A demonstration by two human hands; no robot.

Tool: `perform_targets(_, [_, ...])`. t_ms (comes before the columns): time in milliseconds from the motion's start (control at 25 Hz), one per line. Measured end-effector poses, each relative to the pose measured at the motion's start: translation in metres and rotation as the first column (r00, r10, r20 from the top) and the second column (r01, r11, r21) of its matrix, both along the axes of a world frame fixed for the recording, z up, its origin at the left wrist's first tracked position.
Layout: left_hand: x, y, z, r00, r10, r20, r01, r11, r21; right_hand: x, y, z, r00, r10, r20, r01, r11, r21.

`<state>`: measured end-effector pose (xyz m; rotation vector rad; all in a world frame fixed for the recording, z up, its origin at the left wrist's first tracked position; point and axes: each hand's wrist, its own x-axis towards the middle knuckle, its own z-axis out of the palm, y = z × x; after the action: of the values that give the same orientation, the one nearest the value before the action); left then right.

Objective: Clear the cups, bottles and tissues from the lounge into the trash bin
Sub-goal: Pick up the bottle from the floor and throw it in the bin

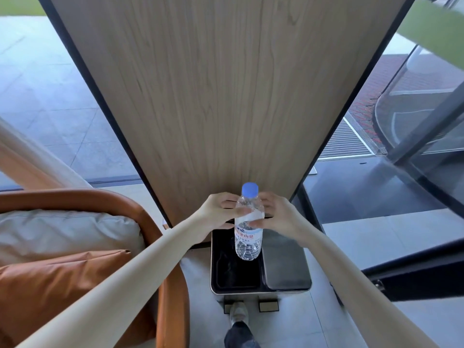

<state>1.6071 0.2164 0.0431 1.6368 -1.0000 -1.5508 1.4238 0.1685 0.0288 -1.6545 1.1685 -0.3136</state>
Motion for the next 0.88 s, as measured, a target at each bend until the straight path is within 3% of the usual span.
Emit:
perform_targets(320, [0.002,-0.014,-0.017,0.998,-0.015,0.067,0.014,1.0,0.022,0.005,-0.009,-0.007,0.996,-0.083,-0.027,0.083,0.997,-0.007])
perform_targets(880, [0.017,-0.006,-0.002,1.0,0.025,0.009,-0.025,1.0,-0.003,0.009,-0.003,0.015,0.993,-0.117,0.02,0.117,0.993,-0.015])
